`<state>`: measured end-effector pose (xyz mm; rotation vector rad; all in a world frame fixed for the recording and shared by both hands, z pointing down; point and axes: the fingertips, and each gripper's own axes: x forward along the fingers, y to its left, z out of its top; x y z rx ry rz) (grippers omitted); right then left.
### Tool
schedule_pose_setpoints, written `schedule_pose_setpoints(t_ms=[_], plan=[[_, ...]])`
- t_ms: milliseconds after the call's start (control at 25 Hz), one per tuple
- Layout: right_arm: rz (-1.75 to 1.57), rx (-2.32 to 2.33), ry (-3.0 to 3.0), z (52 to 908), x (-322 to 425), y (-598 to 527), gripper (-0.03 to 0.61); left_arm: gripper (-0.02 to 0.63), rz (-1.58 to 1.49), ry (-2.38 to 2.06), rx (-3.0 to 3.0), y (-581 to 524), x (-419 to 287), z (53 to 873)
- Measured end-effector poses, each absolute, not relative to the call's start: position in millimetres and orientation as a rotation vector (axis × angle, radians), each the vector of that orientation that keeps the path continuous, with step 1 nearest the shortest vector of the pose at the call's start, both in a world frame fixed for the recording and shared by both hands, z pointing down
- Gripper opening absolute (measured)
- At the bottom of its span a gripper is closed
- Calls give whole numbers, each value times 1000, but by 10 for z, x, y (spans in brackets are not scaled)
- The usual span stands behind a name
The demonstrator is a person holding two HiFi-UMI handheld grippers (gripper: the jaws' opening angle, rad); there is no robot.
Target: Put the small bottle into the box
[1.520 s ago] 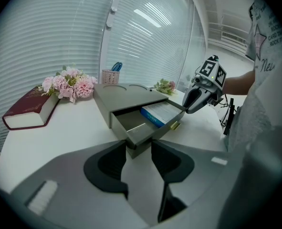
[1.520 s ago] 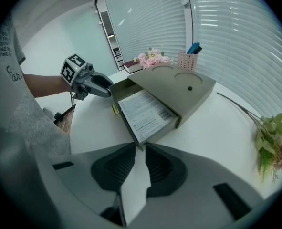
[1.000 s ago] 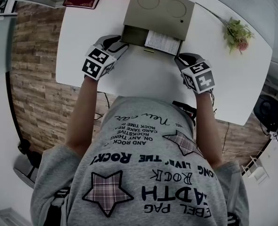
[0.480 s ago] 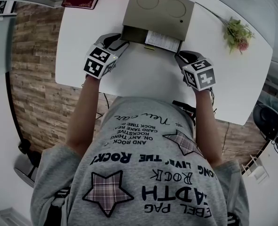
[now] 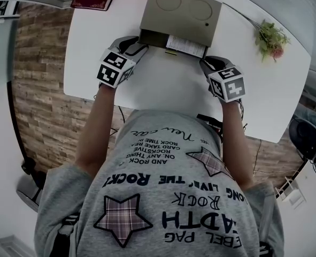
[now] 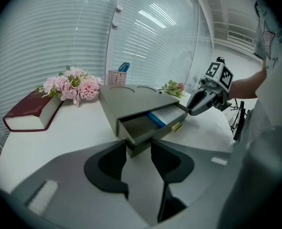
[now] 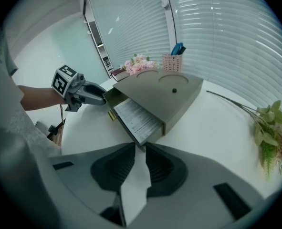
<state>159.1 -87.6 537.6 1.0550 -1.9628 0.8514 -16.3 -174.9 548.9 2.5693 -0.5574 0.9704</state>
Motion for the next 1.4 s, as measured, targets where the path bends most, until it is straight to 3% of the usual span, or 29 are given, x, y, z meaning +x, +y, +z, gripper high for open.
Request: schedule_pose_setpoints(t_ms=[680, 1080, 1400], plan=[[814, 1106, -1940, 5396, 1621, -1003, 81, 172, 1011, -612, 2573, -1868, -121, 5501], [810, 1083, -1917, 5455, 1590, -1093, 159, 207, 1028, -612, 2568, -1909, -148, 5508], [777, 1106, -1892, 5449, 1626, -1143, 172, 212, 1041, -622, 2587, -1970, -125, 5495]])
